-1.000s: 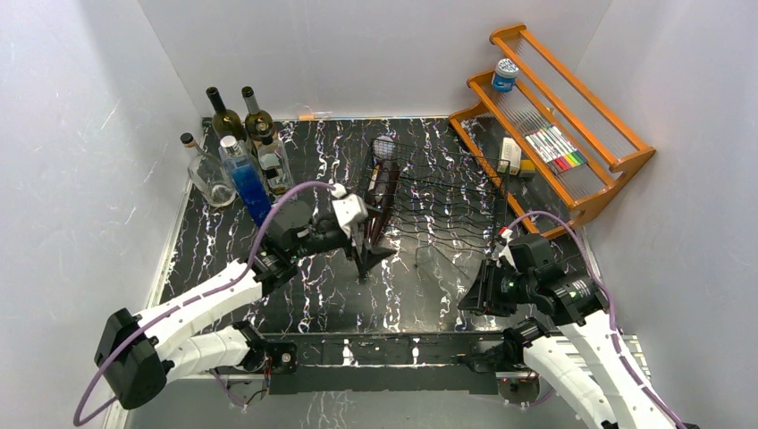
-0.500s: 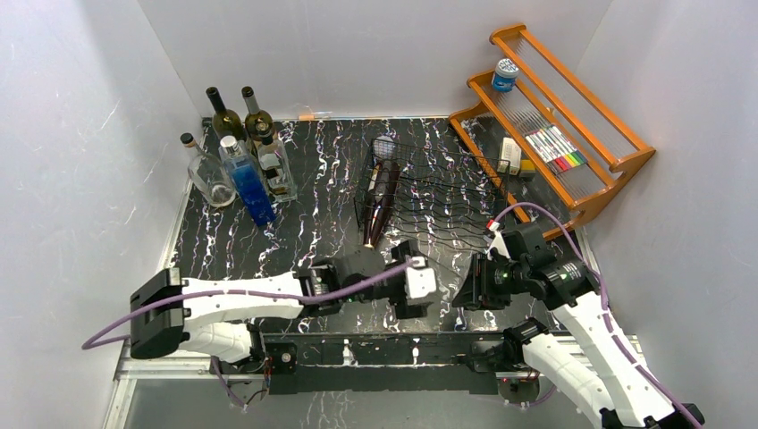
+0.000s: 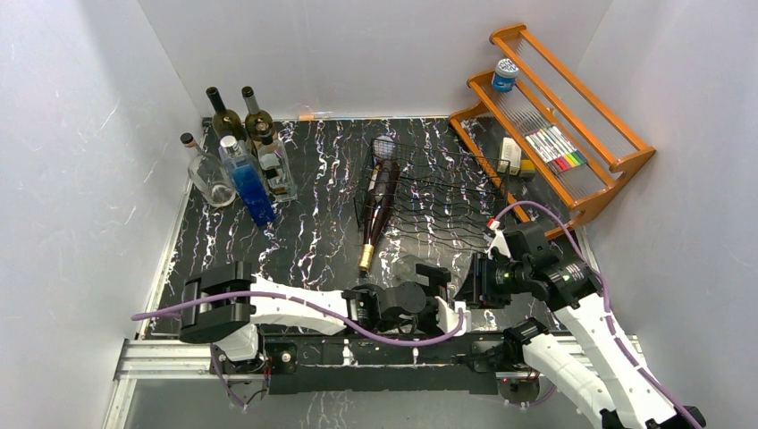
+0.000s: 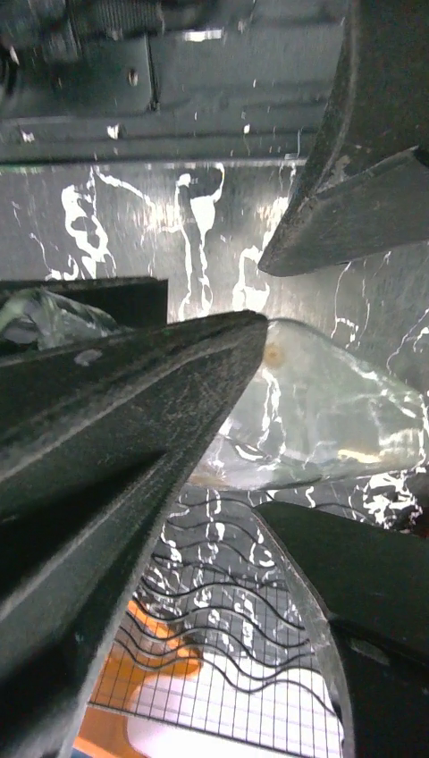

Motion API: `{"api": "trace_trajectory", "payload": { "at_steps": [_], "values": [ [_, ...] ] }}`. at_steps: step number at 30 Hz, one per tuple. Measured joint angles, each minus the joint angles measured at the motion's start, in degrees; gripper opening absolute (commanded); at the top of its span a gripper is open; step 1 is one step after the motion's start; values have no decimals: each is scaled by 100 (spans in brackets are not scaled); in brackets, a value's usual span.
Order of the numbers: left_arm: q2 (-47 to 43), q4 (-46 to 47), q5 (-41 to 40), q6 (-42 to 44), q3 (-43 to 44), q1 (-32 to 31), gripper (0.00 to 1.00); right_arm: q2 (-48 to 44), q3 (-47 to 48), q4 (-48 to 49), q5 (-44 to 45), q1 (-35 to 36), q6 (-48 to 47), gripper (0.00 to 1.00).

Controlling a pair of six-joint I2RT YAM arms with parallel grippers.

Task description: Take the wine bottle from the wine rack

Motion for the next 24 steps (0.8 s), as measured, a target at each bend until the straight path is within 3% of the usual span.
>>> {"api": "trace_trajectory", "payload": {
  "at_steps": [4,13,18,24],
  "values": [
    [234,160,-315,229,72,-15,86,0,46,-17,2,0,-9,0],
    [404,341,-645,564,181,-24,43,0,177,-57,4,-2,-83,0],
    [404,286,-713,568,229,-46,27,7,245,-94,28,-2,-109,22],
    [219,-35,-704,286,334,-46,16,177,542,-175,61,0,-138,66]
  ]
}}
